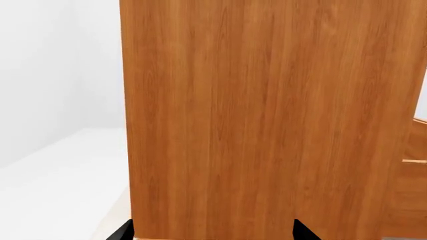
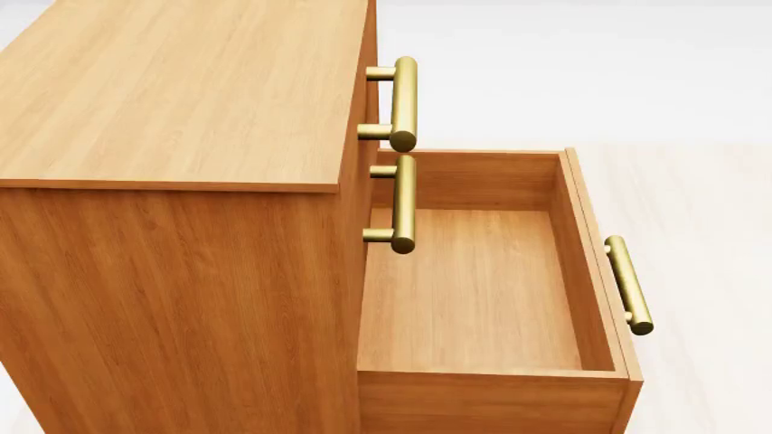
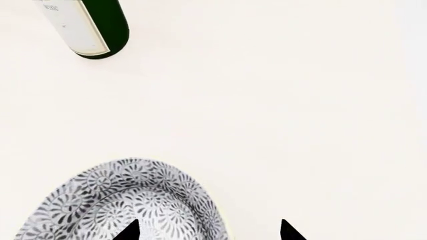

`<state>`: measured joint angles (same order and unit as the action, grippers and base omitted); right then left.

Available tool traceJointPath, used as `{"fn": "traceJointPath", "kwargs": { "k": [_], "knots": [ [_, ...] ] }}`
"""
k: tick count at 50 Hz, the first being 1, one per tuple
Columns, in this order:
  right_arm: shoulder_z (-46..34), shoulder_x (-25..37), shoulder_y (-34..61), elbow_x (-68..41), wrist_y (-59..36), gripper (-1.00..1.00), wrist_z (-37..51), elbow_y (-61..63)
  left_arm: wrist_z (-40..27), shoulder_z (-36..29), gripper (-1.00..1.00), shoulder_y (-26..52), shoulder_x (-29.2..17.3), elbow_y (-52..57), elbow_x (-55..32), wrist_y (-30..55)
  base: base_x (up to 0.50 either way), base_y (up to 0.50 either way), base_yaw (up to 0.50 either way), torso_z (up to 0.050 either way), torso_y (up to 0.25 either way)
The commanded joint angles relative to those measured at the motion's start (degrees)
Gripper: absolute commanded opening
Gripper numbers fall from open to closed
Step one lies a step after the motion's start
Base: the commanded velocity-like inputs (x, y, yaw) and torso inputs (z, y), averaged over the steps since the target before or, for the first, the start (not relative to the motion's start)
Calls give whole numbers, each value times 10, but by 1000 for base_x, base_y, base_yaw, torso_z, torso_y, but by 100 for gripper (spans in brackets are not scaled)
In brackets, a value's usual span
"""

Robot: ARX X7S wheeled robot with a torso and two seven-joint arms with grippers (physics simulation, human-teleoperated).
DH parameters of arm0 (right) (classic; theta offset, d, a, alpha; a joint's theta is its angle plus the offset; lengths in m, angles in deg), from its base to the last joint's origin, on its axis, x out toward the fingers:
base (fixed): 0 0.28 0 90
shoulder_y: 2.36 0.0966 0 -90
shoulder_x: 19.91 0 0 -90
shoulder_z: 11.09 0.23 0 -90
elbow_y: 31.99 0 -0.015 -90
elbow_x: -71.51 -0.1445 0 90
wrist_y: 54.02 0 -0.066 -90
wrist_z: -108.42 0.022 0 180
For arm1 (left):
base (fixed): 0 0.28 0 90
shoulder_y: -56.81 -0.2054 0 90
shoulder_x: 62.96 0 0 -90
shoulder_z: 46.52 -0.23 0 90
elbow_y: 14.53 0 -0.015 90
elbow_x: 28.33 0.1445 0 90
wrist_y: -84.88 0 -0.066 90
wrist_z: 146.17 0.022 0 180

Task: Put the bowl in the bottom drawer of the cabinet and close it.

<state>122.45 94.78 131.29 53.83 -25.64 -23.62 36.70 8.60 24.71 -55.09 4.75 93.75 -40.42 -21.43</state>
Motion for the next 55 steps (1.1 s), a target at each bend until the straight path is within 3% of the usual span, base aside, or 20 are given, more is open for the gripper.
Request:
{"fn": "traceJointPath", "kwargs": {
  "k": [1, 8, 10, 21, 24, 32, 35, 50, 55],
  "knots": [
    [14, 4, 5, -8, 0, 100, -8, -27, 3, -3, 100, 2, 3, -21, 1, -18, 0, 0, 0, 0, 0],
    [25, 5, 4, -11, -1, 100, -7, -32, 2, -3, 100, 3, 2, -21, -1, -18, 0, 0, 0, 0, 0],
    [26, 6, 4, -10, -1, 100, -5, -32, -8, -1, 100, 0, -7, 21, -4, 18, 0, 0, 0, 0, 0],
    [29, 5, 1, -4, 13, 100, -2, -52, -1, -5, 100, 4, 1, -21, 3, -17, 0, 0, 0, 0, 0],
    [33, 6, 2, -5, 18, 100, -4, -64, -11, -3, 100, 0, -9, 23, -3, 20, 0, 0, 0, 0, 0],
    [36, 12, 6, -9, 24, 100, -16, -93, -3, -6, 100, 4, -1, -19, 1, -16, 0, 0, 0, 0, 0],
    [42, 14, 6, -9, 28, 100, -15, -103, -14, -3, 100, 0, -11, 26, -5, 20, 0, 0, 0, 0, 0],
    [58, 18, 3, -7, 38, 100, -6, -117, -6, -7, 100, 5, -3, -18, -2, -17, 0, 0, 0, 0, 0],
    [61, 19, 7, -11, 38, 100, -12, -129, -16, -6, 100, 2, -11, 20, -6, 14, 0, 0, 0, 0, 0]
  ]
}}
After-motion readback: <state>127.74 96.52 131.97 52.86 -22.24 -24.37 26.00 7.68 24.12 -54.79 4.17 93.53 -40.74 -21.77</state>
